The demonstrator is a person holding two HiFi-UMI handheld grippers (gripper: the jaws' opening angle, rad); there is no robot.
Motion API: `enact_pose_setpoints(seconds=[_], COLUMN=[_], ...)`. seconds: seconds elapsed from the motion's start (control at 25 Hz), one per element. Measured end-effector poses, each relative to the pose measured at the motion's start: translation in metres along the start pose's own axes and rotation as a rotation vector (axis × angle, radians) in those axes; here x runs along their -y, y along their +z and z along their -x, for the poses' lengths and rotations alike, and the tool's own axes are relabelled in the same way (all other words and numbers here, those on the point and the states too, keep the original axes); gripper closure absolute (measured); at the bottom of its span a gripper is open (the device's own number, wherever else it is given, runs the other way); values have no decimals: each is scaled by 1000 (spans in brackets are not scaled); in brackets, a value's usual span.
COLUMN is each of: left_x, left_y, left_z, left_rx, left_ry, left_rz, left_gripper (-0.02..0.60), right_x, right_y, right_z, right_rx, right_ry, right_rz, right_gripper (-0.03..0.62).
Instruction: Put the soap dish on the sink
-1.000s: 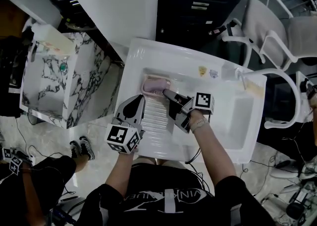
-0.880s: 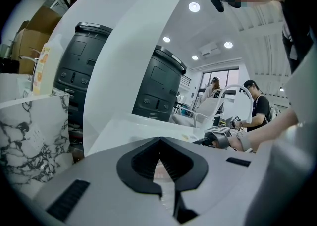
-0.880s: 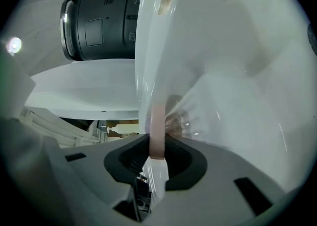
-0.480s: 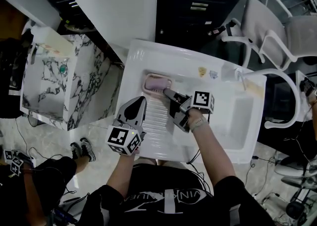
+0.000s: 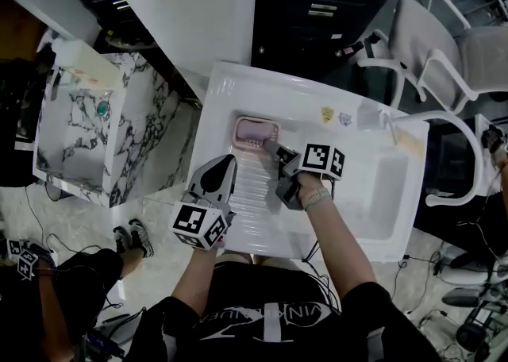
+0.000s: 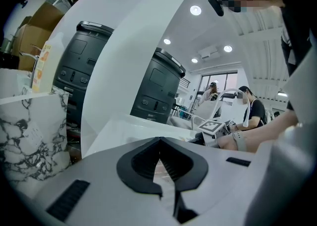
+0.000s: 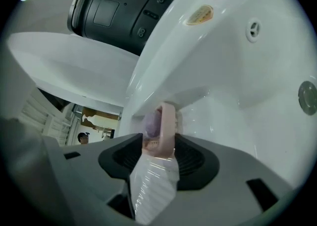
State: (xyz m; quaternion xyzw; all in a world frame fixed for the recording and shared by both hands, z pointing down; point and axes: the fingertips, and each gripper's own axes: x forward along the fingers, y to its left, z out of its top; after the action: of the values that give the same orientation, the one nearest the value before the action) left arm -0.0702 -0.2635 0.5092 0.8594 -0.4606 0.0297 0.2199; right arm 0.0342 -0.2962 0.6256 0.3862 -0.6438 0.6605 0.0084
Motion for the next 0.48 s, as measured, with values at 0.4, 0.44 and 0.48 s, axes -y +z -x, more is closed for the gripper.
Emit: enact_pose_setpoints(seconds=[0.4,0.44,0.48], left_x=[-1,-1,-2], left_y=[4,3,3], left_z=[3,4,4], left_rx=[13,13,12], left_ry=[-8,-7,-6], left_rz=[10,11,12], left_gripper=[566,566,566], right_x=[-5,-6,-6], right_y=[0,-1,-2], right_z=[-5,-5,-6], right_rx=[-42,-54,-66], right_ry=[-77,-81,-84], right_rz=[125,143,160], right_gripper=[329,326,324])
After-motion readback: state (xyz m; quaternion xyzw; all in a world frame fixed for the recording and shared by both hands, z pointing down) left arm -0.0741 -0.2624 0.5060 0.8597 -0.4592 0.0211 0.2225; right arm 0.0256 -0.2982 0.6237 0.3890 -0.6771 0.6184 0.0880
